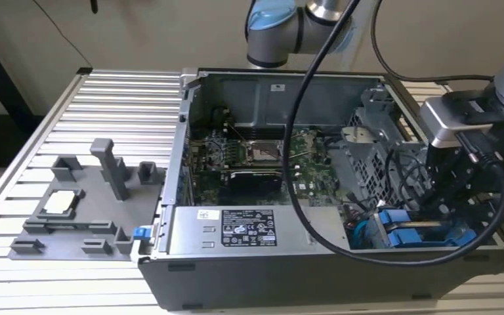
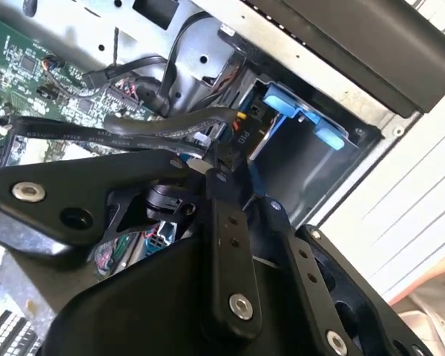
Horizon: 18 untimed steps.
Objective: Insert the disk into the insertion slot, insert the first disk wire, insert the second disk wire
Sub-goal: 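Insert the second disk wire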
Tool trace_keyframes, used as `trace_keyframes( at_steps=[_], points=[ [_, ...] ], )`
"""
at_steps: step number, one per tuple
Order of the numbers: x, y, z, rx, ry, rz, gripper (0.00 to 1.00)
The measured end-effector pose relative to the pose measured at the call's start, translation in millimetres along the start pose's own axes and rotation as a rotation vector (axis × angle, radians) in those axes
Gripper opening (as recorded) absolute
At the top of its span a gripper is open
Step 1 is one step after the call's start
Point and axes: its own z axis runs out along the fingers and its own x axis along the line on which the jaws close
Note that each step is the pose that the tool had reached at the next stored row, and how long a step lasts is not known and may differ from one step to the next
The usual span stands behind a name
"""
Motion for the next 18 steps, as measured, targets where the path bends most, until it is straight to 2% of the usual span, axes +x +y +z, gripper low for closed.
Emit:
trace_keyframes(
  at_steps=[8, 10, 15, 18],
  points=[
    [-0.4, -0.3, -6.4, -0.0001, 0.0011, 0.000, 0.24],
    [-0.4, -0.3, -5.0, 0.0005, 0.0015, 0.000, 0.24],
    [0.3, 0.1, 3.3, 0.0065, 0.0019, -0.001, 0.24],
    [0.3, 0.2, 4.6, 0.0078, 0.0020, -0.001, 0.24]
  ],
)
